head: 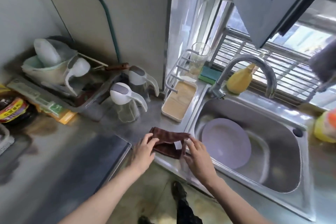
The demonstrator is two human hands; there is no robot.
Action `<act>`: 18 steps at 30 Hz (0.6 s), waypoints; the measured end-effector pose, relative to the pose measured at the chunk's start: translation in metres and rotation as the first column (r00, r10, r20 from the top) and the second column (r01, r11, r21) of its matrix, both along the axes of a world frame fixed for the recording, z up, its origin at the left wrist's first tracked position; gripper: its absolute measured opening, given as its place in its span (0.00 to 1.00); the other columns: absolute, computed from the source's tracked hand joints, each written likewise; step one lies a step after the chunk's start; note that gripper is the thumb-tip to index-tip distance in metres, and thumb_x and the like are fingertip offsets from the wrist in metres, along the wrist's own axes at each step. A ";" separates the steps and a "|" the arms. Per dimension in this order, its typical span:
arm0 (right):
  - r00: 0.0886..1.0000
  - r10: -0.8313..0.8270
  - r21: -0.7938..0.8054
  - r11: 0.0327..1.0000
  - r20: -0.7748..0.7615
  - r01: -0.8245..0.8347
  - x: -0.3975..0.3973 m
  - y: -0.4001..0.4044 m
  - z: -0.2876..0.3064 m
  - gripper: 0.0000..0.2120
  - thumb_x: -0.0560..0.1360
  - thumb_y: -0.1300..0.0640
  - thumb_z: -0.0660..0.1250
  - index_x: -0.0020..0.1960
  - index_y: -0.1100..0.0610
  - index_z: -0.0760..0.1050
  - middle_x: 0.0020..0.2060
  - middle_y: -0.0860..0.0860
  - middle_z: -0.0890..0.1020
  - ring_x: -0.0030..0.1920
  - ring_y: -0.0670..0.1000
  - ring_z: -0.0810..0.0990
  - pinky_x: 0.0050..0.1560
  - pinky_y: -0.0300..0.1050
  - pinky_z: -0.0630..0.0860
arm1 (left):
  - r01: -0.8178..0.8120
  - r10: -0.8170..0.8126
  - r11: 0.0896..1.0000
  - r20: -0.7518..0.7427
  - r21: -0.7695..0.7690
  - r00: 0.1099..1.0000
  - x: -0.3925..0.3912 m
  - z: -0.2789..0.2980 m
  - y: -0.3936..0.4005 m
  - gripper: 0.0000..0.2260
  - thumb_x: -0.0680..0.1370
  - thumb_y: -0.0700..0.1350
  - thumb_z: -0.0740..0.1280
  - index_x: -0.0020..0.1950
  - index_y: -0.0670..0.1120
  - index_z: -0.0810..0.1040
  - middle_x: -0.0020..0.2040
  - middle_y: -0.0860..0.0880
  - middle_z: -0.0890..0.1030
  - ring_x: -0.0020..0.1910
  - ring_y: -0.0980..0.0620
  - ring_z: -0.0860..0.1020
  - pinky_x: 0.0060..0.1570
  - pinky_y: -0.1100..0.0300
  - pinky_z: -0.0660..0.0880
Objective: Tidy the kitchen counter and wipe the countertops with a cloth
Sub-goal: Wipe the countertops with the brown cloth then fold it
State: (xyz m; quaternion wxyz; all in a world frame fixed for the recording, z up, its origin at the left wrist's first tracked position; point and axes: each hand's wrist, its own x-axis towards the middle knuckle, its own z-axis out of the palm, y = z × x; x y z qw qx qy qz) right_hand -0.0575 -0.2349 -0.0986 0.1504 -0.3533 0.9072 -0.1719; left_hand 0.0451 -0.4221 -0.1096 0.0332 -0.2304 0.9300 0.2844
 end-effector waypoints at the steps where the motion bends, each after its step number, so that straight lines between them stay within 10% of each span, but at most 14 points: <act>1: 0.998 0.062 0.049 0.997 -0.022 -0.060 -0.003 -0.005 -0.004 0.32 0.62 0.56 0.78 0.64 0.57 0.73 0.64 0.56 0.75 0.62 0.60 0.75 0.60 0.54 0.74 | 0.045 -0.042 0.995 0.037 -0.084 0.998 -0.006 -0.001 -0.001 0.23 0.72 0.38 0.67 0.67 0.49 0.69 0.70 0.48 0.65 0.67 0.46 0.67 0.66 0.54 0.64; 9: 0.981 0.187 0.232 0.958 -0.051 -0.171 0.000 -0.037 -0.023 0.39 0.49 0.40 0.79 0.57 0.55 0.79 0.54 0.54 0.81 0.55 0.59 0.80 0.55 0.58 0.76 | -0.009 0.015 0.992 0.048 -0.128 0.999 -0.030 -0.003 -0.010 0.09 0.70 0.43 0.72 0.50 0.47 0.81 0.54 0.46 0.77 0.52 0.42 0.76 0.52 0.51 0.71; 14: 0.994 0.069 -0.052 0.996 -0.087 -0.073 -0.010 -0.039 -0.031 0.16 0.67 0.48 0.69 0.52 0.53 0.77 0.50 0.51 0.80 0.51 0.56 0.75 0.57 0.48 0.65 | -0.080 0.078 0.993 0.029 0.090 0.997 -0.044 0.008 -0.014 0.17 0.76 0.53 0.59 0.53 0.41 0.77 0.62 0.47 0.73 0.61 0.47 0.69 0.59 0.60 0.62; 18: 0.993 0.041 -0.169 0.985 0.109 -0.022 -0.037 -0.043 -0.009 0.10 0.76 0.49 0.58 0.44 0.52 0.75 0.38 0.48 0.79 0.41 0.54 0.74 0.47 0.43 0.61 | -0.094 0.089 0.973 0.034 0.211 0.995 -0.057 0.030 -0.011 0.27 0.71 0.62 0.47 0.47 0.42 0.73 0.48 0.42 0.79 0.52 0.44 0.74 0.53 0.56 0.64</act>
